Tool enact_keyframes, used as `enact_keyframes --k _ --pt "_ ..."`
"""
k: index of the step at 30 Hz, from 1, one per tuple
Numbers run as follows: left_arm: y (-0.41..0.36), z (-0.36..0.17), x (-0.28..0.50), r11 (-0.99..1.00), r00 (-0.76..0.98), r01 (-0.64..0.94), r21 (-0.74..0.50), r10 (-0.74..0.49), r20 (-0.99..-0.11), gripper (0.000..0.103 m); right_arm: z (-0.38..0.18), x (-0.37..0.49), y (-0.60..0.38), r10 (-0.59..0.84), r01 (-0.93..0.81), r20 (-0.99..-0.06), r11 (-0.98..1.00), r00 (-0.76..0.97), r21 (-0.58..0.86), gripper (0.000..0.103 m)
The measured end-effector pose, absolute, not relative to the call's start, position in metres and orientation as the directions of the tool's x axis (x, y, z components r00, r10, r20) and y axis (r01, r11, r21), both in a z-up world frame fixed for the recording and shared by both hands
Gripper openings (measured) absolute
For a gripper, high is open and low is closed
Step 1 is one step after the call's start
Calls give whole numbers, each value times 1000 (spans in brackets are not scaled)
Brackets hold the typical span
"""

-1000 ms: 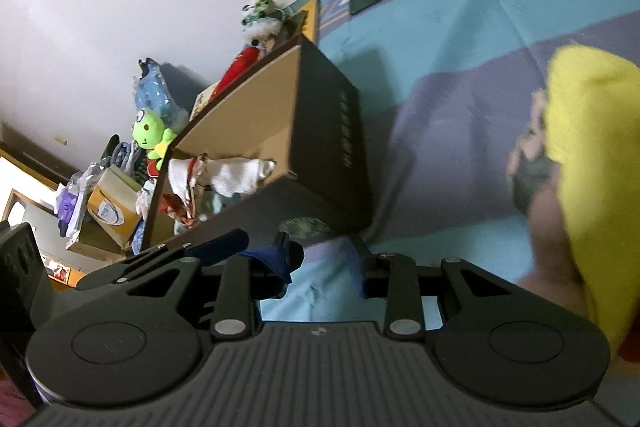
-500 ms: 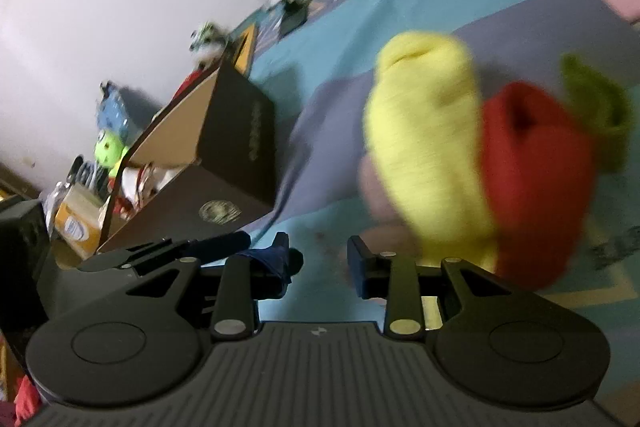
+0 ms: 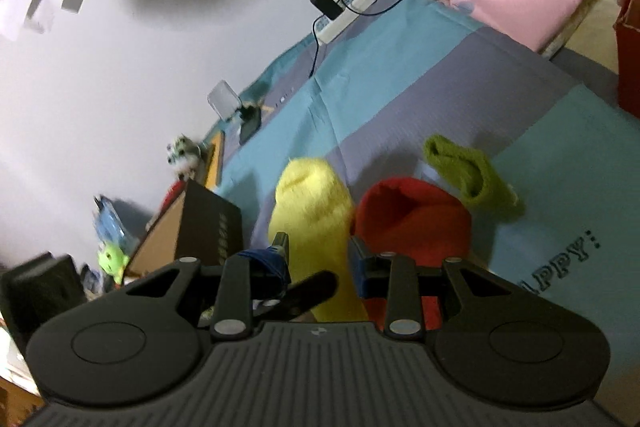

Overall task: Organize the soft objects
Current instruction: 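Lift the yellow towel with the right gripper, then lower the yellow towel into the box and open the right gripper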

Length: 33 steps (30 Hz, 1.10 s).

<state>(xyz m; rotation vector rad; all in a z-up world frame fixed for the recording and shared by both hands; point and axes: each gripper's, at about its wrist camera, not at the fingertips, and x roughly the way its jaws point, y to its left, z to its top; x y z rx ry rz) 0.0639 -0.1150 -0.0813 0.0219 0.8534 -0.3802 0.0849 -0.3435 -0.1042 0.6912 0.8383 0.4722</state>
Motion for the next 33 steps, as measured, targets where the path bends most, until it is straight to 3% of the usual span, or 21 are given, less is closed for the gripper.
enact_keyframes --k 2,3,4,5,12,16,24,33 --pt "-121 -83 70 931 599 340 -133 -324 -733 60 -106 90 -340 632 -113 -500 680 592 725 16" --pt "-124 -84 72 931 603 338 -134 -324 -729 54 -107 92 -337 635 -115 -498 677 591 727 16" --pt "-125 -85 74 930 609 340 -136 -328 -722 39 -108 95 -335 638 -116 -499 676 587 727 16" --pt "-126 -86 77 929 613 344 -140 -335 -715 36 -109 98 -334 642 -118 -502 676 580 728 16" --pt "-124 -89 81 923 612 347 -165 -356 -706 23 -118 116 -322 690 -124 -511 648 512 751 16" --pt "-113 -83 79 918 618 344 -196 -379 -689 21 -104 116 -317 728 -173 -470 615 498 770 16" --pt "-79 -38 62 921 725 333 -201 -387 -570 21 -60 115 -279 789 -301 -365 549 494 780 17" --pt "-1 2 36 971 846 210 -113 -239 -476 21 -27 123 -173 872 -461 -288 460 396 759 18"
